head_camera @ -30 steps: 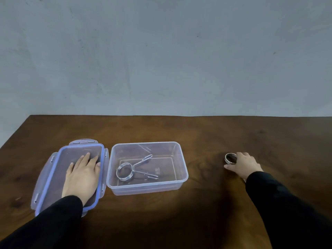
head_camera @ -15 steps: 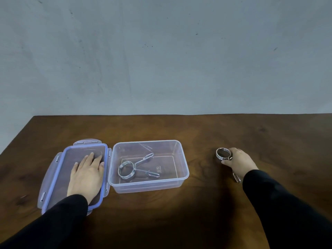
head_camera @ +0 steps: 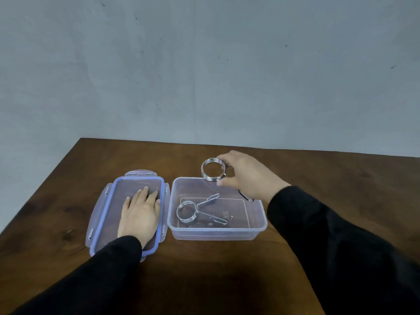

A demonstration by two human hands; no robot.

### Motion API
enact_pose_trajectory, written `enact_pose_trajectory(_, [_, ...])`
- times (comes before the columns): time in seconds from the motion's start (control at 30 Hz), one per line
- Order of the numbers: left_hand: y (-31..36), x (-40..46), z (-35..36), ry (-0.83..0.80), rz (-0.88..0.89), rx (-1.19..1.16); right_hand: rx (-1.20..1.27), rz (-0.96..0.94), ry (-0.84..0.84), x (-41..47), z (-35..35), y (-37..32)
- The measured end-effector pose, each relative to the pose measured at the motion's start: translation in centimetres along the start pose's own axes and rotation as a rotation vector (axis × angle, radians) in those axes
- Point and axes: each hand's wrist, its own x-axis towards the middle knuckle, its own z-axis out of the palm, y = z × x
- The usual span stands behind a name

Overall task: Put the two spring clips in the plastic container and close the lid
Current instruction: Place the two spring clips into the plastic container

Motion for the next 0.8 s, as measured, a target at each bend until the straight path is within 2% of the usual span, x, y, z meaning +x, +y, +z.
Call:
enact_pose_trajectory(0.13, [-0.1, -0.1, 0.2, 0.016, 0.005, -0.004, -0.102, -0.080, -0.129, 1.0, 4.5, -2.5])
enact_pose_trajectory(0.27, [-0.2, -0.1, 0.2, 0.024, 0.006, -0.002, -0.162, -0.074, -0.214, 1.3, 7.4, -3.4])
enact_pose_trajectory(0.57, [-0.4, 0.1, 0.1, 0.011, 0.020, 0.036, -0.190, -0.049, -0.305, 1.6, 9.2, -3.5])
enact_pose_trajectory(0.8, [-0.4, 0.1, 0.2, 0.006, 0.021, 0.058, -0.179, -0.038, -0.290, 1.8, 10.0, -3.1])
